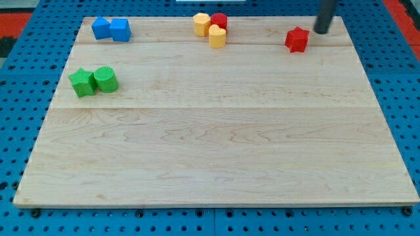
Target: Slide the red star towards top center
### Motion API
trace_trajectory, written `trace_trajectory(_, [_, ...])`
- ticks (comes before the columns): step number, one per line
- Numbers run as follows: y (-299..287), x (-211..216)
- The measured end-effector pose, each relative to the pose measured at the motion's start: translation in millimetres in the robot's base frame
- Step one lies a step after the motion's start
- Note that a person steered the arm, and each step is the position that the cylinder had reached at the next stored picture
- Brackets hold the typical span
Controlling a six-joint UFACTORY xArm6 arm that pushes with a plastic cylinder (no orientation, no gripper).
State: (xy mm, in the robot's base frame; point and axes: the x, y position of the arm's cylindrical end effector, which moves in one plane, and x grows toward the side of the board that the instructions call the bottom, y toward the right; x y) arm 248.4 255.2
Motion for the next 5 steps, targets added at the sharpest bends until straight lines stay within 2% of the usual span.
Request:
trace_trajectory(1, [-5,26])
trace_trajectory(3, [-152,31])
trace_trajectory(5, [-130,39])
